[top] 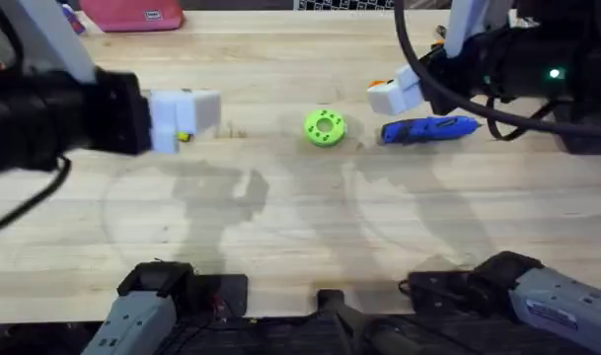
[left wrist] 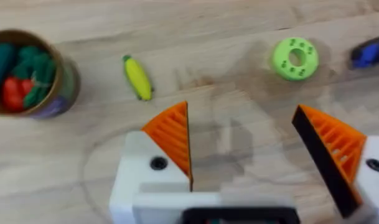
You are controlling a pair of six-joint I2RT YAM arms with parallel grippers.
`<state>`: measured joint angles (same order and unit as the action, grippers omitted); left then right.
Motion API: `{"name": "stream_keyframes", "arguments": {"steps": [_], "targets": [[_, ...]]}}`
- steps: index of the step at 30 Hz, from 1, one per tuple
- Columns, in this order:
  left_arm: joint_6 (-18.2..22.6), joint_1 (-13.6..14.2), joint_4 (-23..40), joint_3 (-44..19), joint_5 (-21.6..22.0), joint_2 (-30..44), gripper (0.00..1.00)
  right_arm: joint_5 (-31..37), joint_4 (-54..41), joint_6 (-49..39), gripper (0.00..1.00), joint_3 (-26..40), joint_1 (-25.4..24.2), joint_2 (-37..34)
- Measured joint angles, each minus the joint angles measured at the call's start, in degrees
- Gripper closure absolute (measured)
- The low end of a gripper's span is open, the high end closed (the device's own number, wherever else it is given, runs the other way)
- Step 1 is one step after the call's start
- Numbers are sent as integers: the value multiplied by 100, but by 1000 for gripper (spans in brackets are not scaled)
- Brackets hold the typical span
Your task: Pick up the gripper from the table and insert it into the empty holder that is missing its gripper. Then pick up a screw, insert it into the mounting hole, and use the screwdriver to tighten it. Finally, clean up the table by picking up the vegetable and placing it into the bucket.
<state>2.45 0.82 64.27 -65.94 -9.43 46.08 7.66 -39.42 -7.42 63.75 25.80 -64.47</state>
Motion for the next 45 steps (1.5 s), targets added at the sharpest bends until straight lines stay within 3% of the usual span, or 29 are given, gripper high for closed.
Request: {"name": "stream_keyframes", "arguments": {"steps": [8, 13, 20, 26, 45], "targets": [[-892, 0, 1017, -1238, 1061, 1872, 15, 0, -93, 15, 8, 0, 0, 0], [-1243, -105, 987, -1539, 1251, 3346, 15, 0, -264, 17, 7, 0, 0, 0], [-1444, -725, 399, -1551, 1265, 4731, 15, 0, -304, 17, 8, 0, 0, 0], [-1477, -1106, -81, -1555, 1132, 5443, 15, 0, -304, 17, 8, 0, 0, 0], [-1345, -1060, -415, -1559, 1200, 6682, 12, 0, -308, 17, 8, 0, 0, 0]]}}
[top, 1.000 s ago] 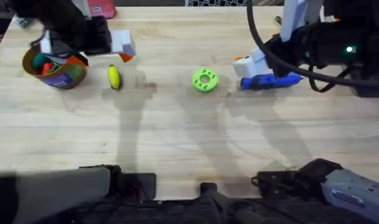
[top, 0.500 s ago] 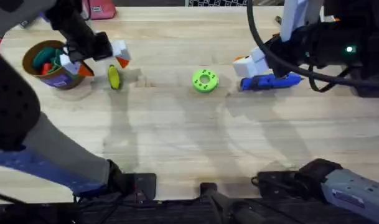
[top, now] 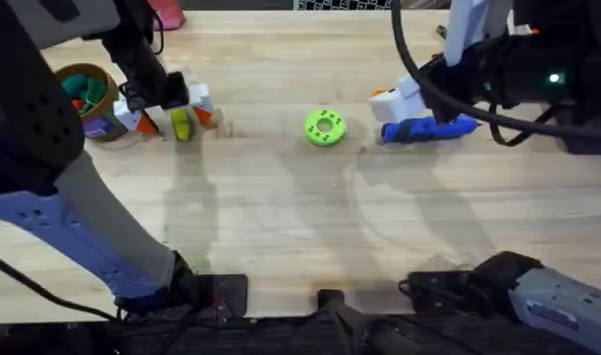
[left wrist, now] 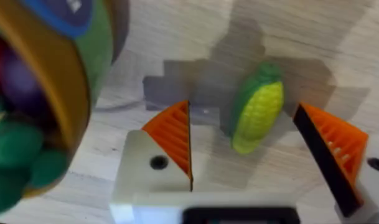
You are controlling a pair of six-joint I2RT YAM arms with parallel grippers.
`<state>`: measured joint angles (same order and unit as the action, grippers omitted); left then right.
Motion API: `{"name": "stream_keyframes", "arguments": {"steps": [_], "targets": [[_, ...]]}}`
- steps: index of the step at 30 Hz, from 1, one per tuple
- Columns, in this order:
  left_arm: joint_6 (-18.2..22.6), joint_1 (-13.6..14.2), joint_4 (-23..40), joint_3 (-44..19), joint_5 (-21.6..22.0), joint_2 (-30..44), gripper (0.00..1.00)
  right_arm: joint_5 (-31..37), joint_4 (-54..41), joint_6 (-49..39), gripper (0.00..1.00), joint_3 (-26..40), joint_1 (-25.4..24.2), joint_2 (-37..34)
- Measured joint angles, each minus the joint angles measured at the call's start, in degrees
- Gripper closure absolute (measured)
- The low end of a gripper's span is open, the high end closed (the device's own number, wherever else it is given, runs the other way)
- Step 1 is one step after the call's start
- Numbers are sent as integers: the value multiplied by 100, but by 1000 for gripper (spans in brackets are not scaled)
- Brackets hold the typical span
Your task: Pick up the gripper from the table and insert it into the empty holder that is missing its gripper. Then pick up a screw, insert it into the mounting hole, and use the screwdriver to tighten it. Finally, clean up the table by picking up the vegetable and placing it into the bucket.
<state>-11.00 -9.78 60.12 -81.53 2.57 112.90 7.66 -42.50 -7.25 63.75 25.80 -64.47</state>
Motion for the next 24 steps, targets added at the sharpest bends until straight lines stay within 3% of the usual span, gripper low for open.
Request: {"name": "stream_keyframes", "arguments": {"steps": [3, 5, 10, 11, 16, 24], "targets": [[126, 0, 4, -50, -14, 45, 28, 0, -2, 0, 8, 0, 1, 0], [177, 0, 0, -69, -27, 71, 143, 0, -4, 0, 8, 0, 0, 0], [224, 11, -16, -74, -3, 74, 898, 0, -8, 0, 7, 0, 2, 0], [255, 11, -35, -88, 4, 74, 964, 0, -11, 0, 7, 0, 0, 0], [262, 9, -18, -95, -73, 74, 966, 0, -102, 0, 8, 0, 0, 0], [258, 11, 63, -276, -544, -62, 966, 0, -246, 0, 7, 0, 0, 0]]}}
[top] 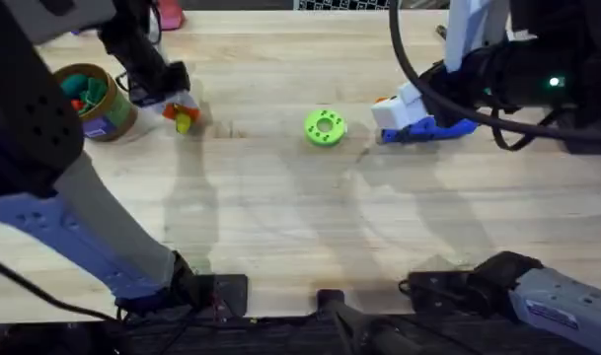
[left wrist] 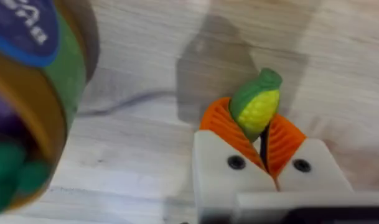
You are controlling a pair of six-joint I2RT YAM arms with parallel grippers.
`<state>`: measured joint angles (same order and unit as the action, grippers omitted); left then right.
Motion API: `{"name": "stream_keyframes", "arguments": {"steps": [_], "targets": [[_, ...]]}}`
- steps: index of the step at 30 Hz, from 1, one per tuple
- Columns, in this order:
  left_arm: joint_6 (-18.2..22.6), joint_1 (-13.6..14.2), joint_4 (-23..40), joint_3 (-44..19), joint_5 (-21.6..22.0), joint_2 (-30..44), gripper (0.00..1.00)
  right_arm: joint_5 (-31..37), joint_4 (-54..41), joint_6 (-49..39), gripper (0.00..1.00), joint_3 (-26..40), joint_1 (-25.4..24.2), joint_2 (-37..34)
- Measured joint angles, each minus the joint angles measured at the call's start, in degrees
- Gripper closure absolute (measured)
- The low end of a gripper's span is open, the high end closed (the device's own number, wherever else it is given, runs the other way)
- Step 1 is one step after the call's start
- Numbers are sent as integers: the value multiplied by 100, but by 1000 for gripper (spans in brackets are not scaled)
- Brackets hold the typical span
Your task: Pick up the gripper from the table and insert it into the empty holder that is missing its gripper. Then pick up a screw, insert it into the mounting hole, and use the screwdriver to tighten it. Finally, clean up the table by picking up the vegetable and placing it into the bucket.
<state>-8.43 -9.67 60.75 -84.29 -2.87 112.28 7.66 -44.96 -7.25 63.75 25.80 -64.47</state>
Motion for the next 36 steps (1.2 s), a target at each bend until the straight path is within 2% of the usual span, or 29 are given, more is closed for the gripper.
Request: {"name": "stream_keyframes", "arguments": {"steps": [5, 6, 7, 10, 15, 20, 24, 28, 36], "targets": [[0, -12, 314, -270, -59, -762, 966, 0, -31, 0, 7, 0, 0, 0], [0, -82, 525, -538, -79, -1299, 966, 0, -32, 0, 8, 0, 1, 0], [0, -130, 576, -617, -79, -1462, 966, 0, -34, 0, 8, 0, 0, 0], [72, -357, 709, -779, -81, -1881, 966, 0, -36, 0, 8, 0, 0, 0], [334, -939, 739, -822, 7, -2278, 966, 0, -40, 0, 8, 0, 0, 0], [814, -1585, 593, -822, 118, -2215, 966, 0, -43, 0, 7, 0, 0, 0], [1032, -1955, 253, -822, 162, -2004, 966, 0, -45, 0, 7, 0, 0, 0], [1200, -2087, -59, -822, 190, -1693, 966, 0, -45, 0, 8, 0, 0, 0], [1520, -2087, -504, -822, 211, -1053, 966, 0, -45, 0, 8, 0, 0, 0]]}}
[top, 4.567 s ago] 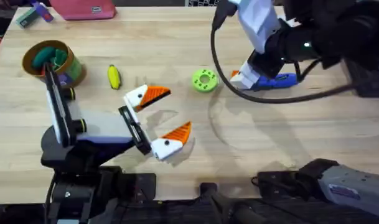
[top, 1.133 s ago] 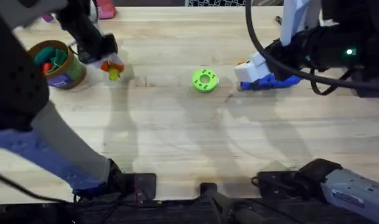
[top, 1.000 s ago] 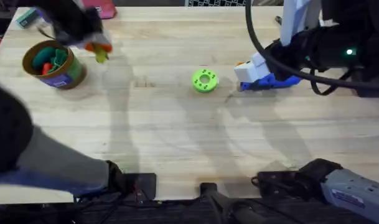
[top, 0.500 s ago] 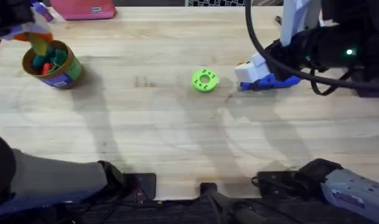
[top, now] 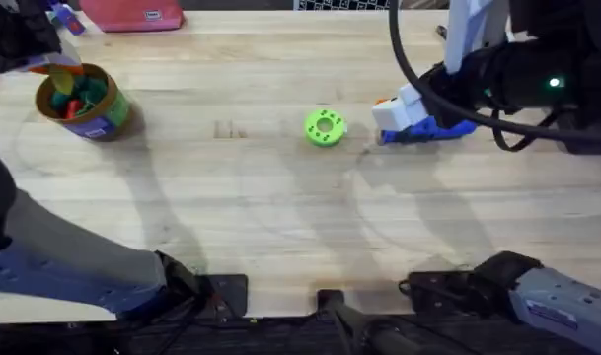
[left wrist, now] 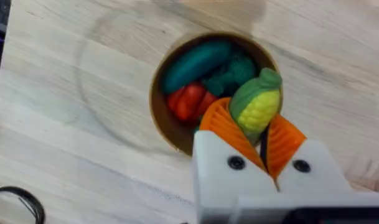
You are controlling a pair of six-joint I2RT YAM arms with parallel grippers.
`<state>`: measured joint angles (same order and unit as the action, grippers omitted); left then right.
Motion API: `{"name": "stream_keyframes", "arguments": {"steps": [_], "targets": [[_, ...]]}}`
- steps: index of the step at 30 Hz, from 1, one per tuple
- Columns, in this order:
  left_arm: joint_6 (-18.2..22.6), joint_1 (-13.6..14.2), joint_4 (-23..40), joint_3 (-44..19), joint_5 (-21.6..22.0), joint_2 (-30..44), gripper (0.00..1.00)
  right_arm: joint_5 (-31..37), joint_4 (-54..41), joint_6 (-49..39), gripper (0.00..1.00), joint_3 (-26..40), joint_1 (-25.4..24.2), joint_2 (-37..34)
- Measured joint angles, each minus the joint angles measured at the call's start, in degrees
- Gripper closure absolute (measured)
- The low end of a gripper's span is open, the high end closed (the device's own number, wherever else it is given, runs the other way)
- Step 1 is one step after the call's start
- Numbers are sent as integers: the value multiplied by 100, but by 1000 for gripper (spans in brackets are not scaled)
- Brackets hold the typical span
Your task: Pick up the gripper from the table and insert it into the empty holder that is missing its gripper. Then pick up a screw, insert it into the mounting hole, and use the screwdriver to tighten it. Finally, clean up the table by picking up the vegetable and placing it into the bucket.
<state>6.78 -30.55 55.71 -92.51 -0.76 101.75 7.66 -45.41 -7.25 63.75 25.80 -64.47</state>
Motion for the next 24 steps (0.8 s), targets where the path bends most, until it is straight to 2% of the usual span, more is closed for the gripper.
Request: {"name": "stream_keyframes", "arguments": {"steps": [13, 14, 18, 19, 20, 24], "targets": [[53, -4, -108, 0, 62, 223, 966, 0, -2, 0, 8, 0, 1, 0], [86, -11, -103, 0, 64, 223, 925, 0, 0, 0, 7, 0, 0, 0], [95, -26, 9, 0, 79, 223, 294, 0, -2, 0, 7, 0, 1, 0], [95, -31, 60, 0, 79, 223, 149, 0, 0, 0, 8, 0, 1, 0], [74, -39, 105, 0, 73, 223, 52, 0, 0, 0, 7, 0, 0, 0], [73, -95, 148, 0, 70, 221, 15, 0, 0, 0, 7, 0, 0, 0]]}}
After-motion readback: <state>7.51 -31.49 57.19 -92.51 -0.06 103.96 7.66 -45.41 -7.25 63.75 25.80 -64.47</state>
